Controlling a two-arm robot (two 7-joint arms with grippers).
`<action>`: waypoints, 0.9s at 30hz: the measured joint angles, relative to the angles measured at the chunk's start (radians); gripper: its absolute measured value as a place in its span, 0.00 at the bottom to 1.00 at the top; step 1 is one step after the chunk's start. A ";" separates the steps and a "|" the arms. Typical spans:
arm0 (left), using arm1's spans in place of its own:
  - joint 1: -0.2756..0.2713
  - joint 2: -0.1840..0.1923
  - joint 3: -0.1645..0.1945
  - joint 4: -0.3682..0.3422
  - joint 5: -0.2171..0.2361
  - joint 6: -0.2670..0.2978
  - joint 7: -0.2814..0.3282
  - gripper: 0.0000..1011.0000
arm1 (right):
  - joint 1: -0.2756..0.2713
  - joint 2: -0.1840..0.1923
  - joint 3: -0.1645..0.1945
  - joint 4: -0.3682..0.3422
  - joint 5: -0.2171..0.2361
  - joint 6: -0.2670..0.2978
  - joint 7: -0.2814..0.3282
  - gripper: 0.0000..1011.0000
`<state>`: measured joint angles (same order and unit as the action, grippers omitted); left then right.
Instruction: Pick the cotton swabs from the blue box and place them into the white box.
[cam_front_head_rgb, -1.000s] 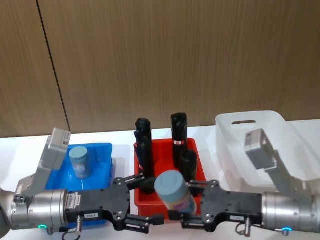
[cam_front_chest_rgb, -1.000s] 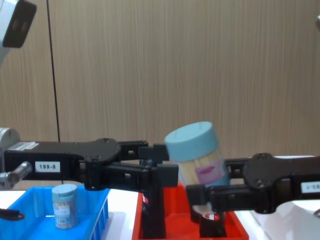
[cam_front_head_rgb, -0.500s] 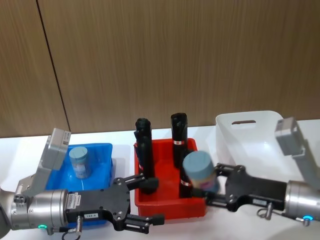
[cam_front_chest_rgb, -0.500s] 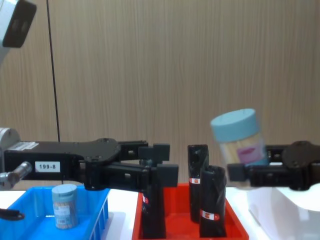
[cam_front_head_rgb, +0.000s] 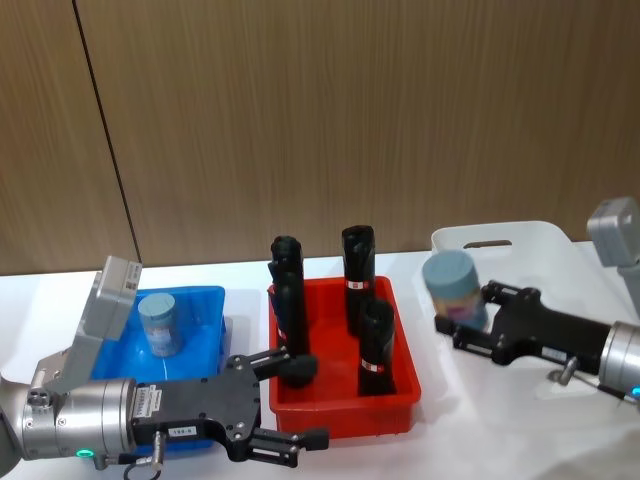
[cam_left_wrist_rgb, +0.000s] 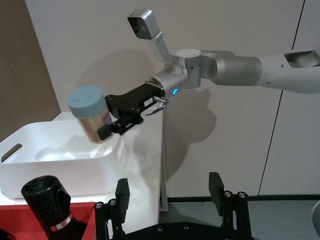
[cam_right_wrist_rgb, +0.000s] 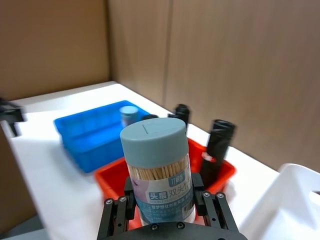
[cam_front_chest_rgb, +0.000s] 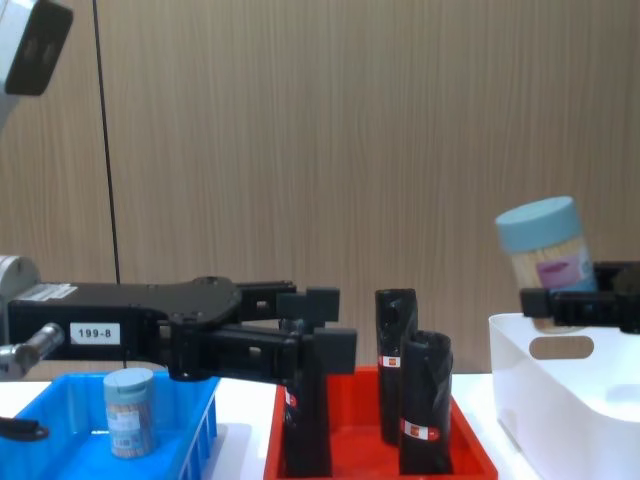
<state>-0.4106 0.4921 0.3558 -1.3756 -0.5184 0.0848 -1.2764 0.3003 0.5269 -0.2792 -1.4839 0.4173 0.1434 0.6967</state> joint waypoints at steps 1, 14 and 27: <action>0.000 0.000 0.000 0.000 0.000 0.000 0.000 0.99 | 0.004 -0.001 0.001 0.007 -0.002 0.000 -0.007 0.64; 0.000 0.000 0.000 0.000 0.000 0.000 0.000 0.99 | 0.082 -0.027 0.014 0.144 -0.049 0.003 -0.141 0.64; 0.000 0.000 0.000 0.000 0.000 0.000 0.000 0.99 | 0.183 -0.072 0.010 0.350 -0.116 -0.013 -0.264 0.64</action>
<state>-0.4105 0.4921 0.3558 -1.3756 -0.5183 0.0849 -1.2764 0.4829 0.4546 -0.2694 -1.1343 0.3013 0.1305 0.4331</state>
